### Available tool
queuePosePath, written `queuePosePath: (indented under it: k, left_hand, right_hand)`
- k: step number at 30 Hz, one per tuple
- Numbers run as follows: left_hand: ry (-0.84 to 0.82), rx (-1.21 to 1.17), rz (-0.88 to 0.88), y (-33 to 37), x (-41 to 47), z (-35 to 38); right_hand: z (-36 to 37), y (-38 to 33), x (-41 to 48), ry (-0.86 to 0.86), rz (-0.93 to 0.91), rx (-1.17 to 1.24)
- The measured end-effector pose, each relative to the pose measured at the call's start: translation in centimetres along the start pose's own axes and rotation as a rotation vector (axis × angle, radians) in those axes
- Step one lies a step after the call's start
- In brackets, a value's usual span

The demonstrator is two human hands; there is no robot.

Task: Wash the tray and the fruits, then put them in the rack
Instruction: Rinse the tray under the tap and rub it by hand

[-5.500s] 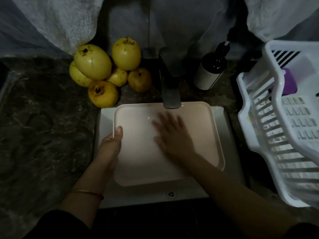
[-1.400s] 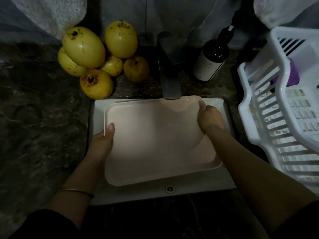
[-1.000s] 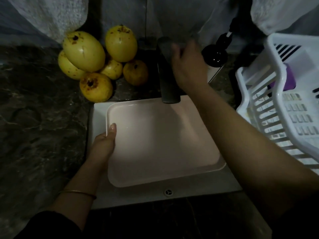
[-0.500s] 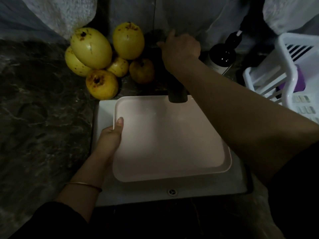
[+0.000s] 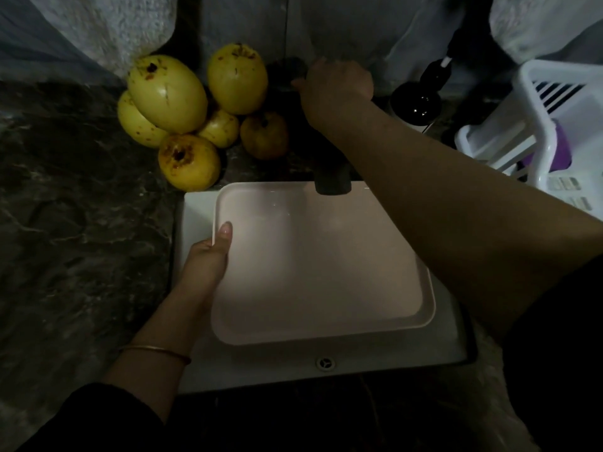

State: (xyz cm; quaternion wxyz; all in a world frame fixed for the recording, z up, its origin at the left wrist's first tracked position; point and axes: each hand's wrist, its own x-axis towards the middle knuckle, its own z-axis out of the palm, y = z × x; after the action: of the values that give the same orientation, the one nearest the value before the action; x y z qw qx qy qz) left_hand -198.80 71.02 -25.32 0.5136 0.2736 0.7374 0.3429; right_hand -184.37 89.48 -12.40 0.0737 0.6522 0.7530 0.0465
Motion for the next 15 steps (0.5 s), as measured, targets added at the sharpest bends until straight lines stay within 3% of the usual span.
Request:
queuePosePath:
  k: [15]
  left_hand:
    - [0.012, 0.004, -0.022, -0.23, 0.11, -0.43]
  right_hand:
    - [-0.09, 0.17, 0.04, 0.036, -0.048, 0.006]
